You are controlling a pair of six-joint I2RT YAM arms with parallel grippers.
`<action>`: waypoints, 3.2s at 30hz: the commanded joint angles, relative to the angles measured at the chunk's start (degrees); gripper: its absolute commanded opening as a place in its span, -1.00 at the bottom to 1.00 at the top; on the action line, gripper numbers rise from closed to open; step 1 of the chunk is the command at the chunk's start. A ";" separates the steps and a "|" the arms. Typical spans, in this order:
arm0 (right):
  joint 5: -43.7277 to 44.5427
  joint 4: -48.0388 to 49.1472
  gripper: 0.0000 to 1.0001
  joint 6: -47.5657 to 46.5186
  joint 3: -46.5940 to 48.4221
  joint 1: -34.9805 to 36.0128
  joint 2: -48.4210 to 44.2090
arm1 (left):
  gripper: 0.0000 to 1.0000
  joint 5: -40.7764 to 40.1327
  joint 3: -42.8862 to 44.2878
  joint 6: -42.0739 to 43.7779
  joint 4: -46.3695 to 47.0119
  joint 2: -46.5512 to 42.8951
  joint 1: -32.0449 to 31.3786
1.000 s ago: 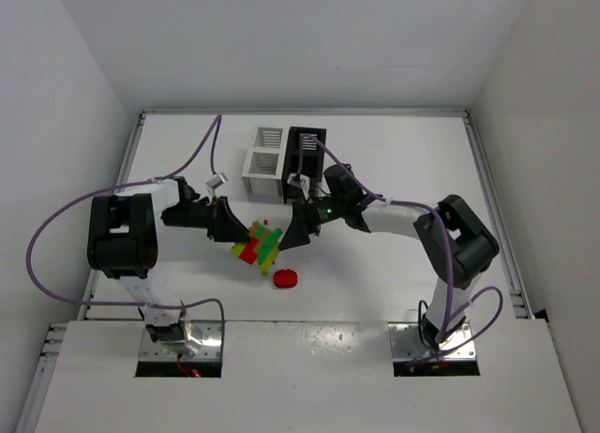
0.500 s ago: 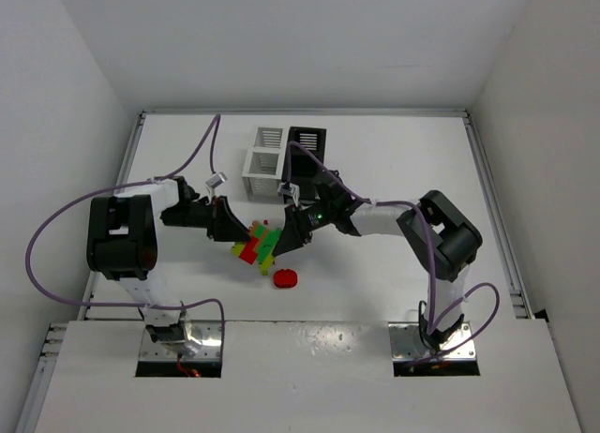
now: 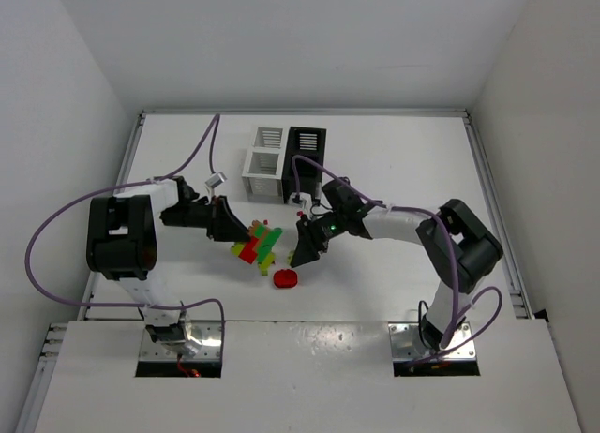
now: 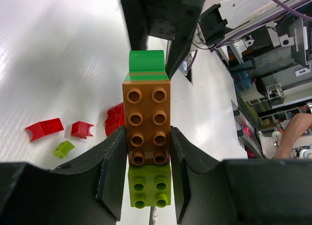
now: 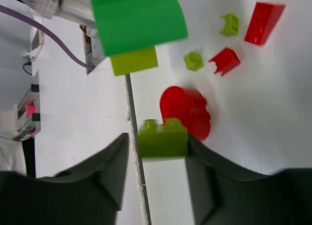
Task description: Sort the legos into containers by color
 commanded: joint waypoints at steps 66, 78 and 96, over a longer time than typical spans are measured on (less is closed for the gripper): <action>-4.01 23.41 -0.69 18.64 10.23 2.69 9.31 | -1.00 10.27 1.10 2.55 0.91 1.72 -4.96; -1.82 8.30 -1.00 0.53 3.98 2.16 2.72 | -1.00 10.27 2.77 4.57 -1.20 2.43 -2.32; -3.05 1.44 -1.00 -0.79 9.78 0.58 -0.18 | 0.57 4.82 -1.01 0.09 5.74 0.67 -5.75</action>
